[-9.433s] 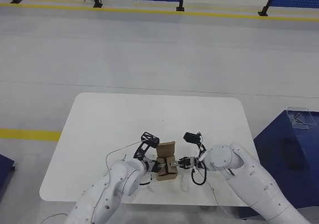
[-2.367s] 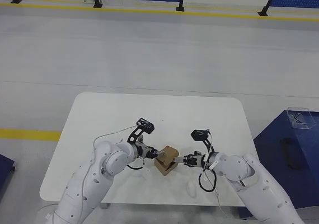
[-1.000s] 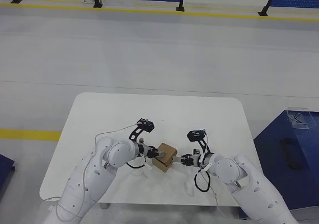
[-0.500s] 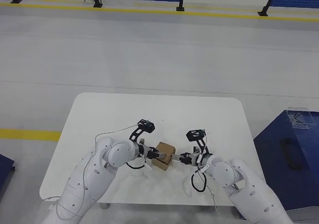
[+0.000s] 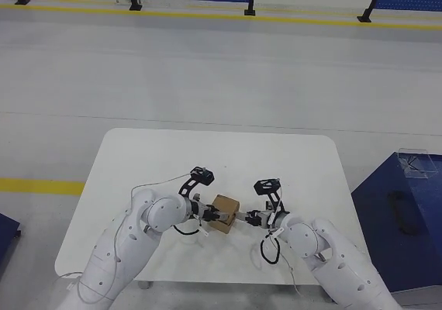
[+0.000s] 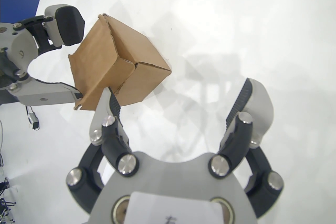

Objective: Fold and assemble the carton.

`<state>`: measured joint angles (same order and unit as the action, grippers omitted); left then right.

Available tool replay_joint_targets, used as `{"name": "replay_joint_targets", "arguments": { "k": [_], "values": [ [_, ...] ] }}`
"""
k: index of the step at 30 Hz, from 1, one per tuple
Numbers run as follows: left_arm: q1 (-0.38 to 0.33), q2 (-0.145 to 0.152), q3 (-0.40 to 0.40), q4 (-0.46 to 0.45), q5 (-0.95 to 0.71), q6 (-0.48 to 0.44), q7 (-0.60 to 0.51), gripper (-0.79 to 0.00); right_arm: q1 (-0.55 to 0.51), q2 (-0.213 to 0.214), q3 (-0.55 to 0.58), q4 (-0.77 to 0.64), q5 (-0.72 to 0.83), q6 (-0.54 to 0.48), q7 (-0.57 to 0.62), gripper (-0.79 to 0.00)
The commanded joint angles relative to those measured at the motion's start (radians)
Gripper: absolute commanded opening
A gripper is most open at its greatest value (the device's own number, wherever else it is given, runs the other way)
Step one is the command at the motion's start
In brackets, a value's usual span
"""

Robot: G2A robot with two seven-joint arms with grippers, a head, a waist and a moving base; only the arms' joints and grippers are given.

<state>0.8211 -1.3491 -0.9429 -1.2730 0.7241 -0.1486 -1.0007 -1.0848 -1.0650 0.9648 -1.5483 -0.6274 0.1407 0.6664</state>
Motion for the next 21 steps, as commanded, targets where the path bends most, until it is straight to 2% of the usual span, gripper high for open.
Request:
{"name": "replay_joint_targets", "arguments": {
  "k": [1, 12, 21],
  "values": [
    [-0.004, -0.001, 0.004, 0.006, 0.0, 0.002, -0.002, 0.0, 0.002, -0.002, -0.001, 0.003, -0.001, 0.001, 0.001, 0.0],
    [-0.017, -0.004, 0.021, 0.026, 0.0, 0.016, -0.007, 0.0, -0.009, -0.003, 0.071, -0.026, 0.088, 0.012, 0.029, 0.0],
    [-0.009, -0.002, 0.021, 0.016, 0.001, 0.021, -0.005, 0.0, 0.022, -0.022, 0.047, -0.005, 0.08, 0.041, -0.004, 0.0]
  ]
}}
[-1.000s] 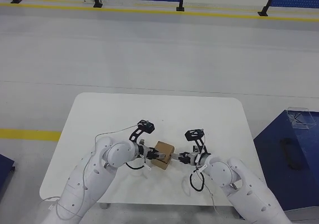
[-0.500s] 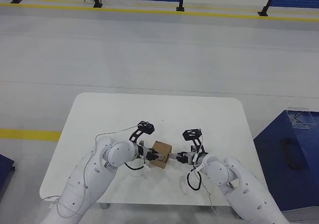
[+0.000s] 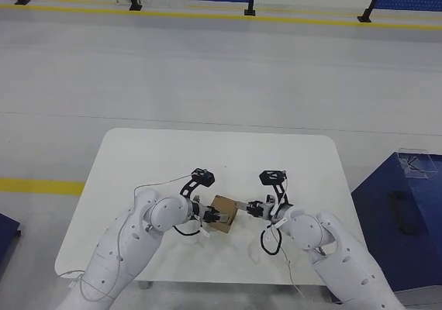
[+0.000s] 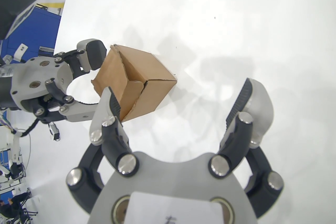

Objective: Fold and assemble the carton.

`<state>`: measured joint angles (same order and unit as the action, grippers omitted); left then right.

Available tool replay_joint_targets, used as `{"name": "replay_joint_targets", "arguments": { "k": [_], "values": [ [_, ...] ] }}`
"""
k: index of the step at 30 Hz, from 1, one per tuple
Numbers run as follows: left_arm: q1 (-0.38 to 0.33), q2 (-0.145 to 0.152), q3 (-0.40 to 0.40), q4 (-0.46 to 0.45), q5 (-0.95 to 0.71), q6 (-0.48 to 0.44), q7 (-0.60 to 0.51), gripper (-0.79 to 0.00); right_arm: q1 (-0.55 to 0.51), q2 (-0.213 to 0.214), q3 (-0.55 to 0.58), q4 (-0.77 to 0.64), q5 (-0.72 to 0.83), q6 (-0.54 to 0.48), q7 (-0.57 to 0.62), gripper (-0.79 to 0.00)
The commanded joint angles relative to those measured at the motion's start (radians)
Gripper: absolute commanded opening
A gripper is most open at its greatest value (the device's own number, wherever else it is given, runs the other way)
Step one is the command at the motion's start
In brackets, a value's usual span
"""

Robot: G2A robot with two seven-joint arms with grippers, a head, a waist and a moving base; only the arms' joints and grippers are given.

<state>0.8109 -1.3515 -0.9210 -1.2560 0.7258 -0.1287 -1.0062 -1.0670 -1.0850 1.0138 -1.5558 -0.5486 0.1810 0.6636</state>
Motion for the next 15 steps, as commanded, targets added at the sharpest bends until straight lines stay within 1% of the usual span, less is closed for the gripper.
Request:
{"name": "replay_joint_targets", "arguments": {
  "k": [1, 10, 15],
  "values": [
    [0.002, 0.001, -0.001, -0.002, -0.001, 0.002, 0.001, 0.0, 0.009, -0.004, -0.005, 0.007, 0.002, 0.002, -0.002, 0.0],
    [0.007, 0.003, -0.002, -0.013, 0.0, 0.005, 0.003, 0.0, 0.051, -0.025, -0.048, 0.078, -0.049, 0.026, -0.026, 0.0],
    [0.008, 0.003, -0.001, -0.016, -0.001, 0.005, 0.005, 0.0, 0.071, -0.038, -0.066, 0.116, -0.048, 0.026, -0.03, 0.0]
  ]
}}
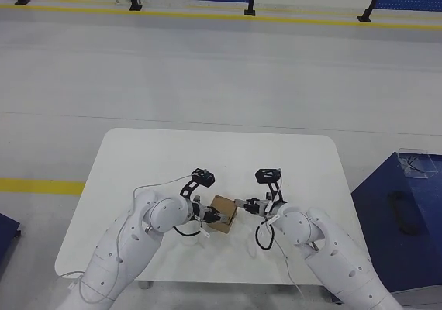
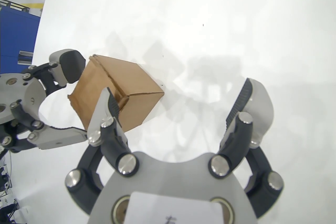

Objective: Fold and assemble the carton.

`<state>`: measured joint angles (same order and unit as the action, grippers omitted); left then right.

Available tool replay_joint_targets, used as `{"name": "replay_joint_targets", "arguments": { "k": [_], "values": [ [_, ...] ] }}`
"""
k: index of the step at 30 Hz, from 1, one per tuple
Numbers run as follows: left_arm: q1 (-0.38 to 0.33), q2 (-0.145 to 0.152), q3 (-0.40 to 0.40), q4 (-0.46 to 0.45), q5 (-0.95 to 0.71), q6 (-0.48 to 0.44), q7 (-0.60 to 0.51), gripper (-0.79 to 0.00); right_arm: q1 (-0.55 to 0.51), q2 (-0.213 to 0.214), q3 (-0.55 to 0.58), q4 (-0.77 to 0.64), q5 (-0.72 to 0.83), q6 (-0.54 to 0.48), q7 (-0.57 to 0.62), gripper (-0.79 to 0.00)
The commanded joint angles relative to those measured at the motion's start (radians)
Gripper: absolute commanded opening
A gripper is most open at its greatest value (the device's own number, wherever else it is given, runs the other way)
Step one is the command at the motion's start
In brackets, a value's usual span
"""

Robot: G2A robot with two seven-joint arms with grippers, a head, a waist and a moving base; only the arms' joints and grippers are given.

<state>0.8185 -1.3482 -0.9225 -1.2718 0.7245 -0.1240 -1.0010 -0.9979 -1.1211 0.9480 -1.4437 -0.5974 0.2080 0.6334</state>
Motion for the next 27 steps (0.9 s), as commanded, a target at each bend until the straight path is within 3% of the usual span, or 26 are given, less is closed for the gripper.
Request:
{"name": "replay_joint_targets", "arguments": {
  "k": [1, 12, 21, 27],
  "values": [
    [0.0, 0.0, 0.001, 0.0, -0.002, 0.0, 0.0, 0.0, 0.004, -0.003, 0.0, 0.007, 0.003, -0.003, 0.001, 0.0],
    [-0.01, 0.001, 0.001, 0.023, -0.003, 0.011, -0.01, 0.0, -0.028, 0.005, 0.06, -0.047, 0.034, -0.048, 0.068, 0.0],
    [-0.035, -0.009, 0.032, 0.062, -0.009, 0.014, -0.023, 0.0, -0.021, -0.007, 0.028, -0.02, -0.01, -0.031, 0.067, 0.0],
    [-0.021, -0.001, 0.009, 0.029, -0.002, -0.003, 0.005, 0.0, -0.008, -0.015, 0.023, -0.001, -0.018, -0.023, 0.066, 0.0]
  ]
}}
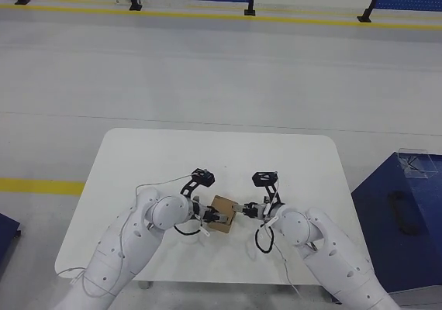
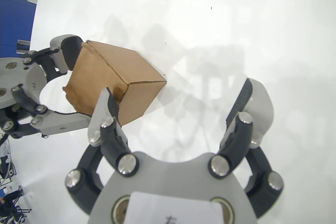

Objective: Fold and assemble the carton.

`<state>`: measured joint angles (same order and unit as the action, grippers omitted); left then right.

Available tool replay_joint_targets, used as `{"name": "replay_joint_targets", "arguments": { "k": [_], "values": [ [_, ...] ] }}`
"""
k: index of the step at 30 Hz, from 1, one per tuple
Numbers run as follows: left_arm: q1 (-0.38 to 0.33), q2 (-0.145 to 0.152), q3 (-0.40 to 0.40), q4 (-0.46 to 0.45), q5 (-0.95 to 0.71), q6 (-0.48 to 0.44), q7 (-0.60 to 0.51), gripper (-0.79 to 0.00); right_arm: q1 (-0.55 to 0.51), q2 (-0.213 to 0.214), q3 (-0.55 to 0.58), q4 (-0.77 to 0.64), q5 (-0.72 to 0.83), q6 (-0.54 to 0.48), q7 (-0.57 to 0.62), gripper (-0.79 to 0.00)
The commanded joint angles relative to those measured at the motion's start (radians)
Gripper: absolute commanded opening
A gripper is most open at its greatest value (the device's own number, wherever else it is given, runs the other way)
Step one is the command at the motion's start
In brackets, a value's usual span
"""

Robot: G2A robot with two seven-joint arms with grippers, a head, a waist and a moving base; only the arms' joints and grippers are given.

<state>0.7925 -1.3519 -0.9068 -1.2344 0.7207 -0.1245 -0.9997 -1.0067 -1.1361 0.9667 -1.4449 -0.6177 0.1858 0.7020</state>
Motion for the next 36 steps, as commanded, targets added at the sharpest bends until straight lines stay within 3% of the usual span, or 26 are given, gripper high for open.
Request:
{"name": "replay_joint_targets", "arguments": {
  "k": [1, 5, 15, 18, 19, 24, 27, 32, 35, 36],
  "values": [
    [0.009, 0.006, -0.013, -0.021, 0.008, -0.012, 0.009, 0.0, 0.001, 0.0, 0.011, -0.005, 0.007, -0.003, -0.008, 0.0],
    [0.046, 0.023, -0.054, -0.101, 0.028, -0.109, 0.074, 0.0, -0.014, 0.003, 0.064, -0.032, 0.115, -0.031, 0.038, 0.0],
    [0.046, 0.023, -0.054, -0.101, 0.028, -0.109, 0.074, 0.0, -0.019, 0.004, 0.068, -0.028, 0.115, -0.039, 0.031, 0.0],
    [0.055, 0.023, -0.047, -0.1, 0.01, -0.133, 0.063, 0.0, -0.03, 0.009, 0.125, -0.014, 0.131, -0.001, -0.028, 0.0],
    [0.048, 0.024, -0.047, -0.106, -0.015, -0.177, 0.04, 0.0, -0.037, 0.011, 0.145, -0.016, 0.147, -0.004, -0.025, 0.0],
    [-0.046, 0.058, -0.069, -0.06, 0.087, -0.683, -0.013, 0.0, -0.069, 0.028, 0.229, -0.026, 0.161, -0.025, -0.014, 0.0],
    [-0.13, 0.084, 0.028, 0.056, 0.14, -0.888, 0.192, 0.0, -0.085, 0.032, 0.25, -0.038, 0.16, -0.034, -0.005, 0.0],
    [-0.295, 0.118, 0.277, 0.121, 0.026, -0.888, 0.204, 0.0, -0.113, 0.035, 0.266, -0.064, 0.158, -0.038, -0.008, 0.0],
    [-0.379, 0.122, 0.428, 0.16, -0.001, -0.888, 0.258, 0.0, -0.128, 0.036, 0.272, -0.073, 0.159, -0.039, -0.01, 0.0],
    [-0.379, 0.122, 0.428, 0.16, -0.001, -0.888, 0.258, 0.0, -0.128, 0.036, 0.272, -0.073, 0.159, -0.039, -0.01, 0.0]
  ]
}}
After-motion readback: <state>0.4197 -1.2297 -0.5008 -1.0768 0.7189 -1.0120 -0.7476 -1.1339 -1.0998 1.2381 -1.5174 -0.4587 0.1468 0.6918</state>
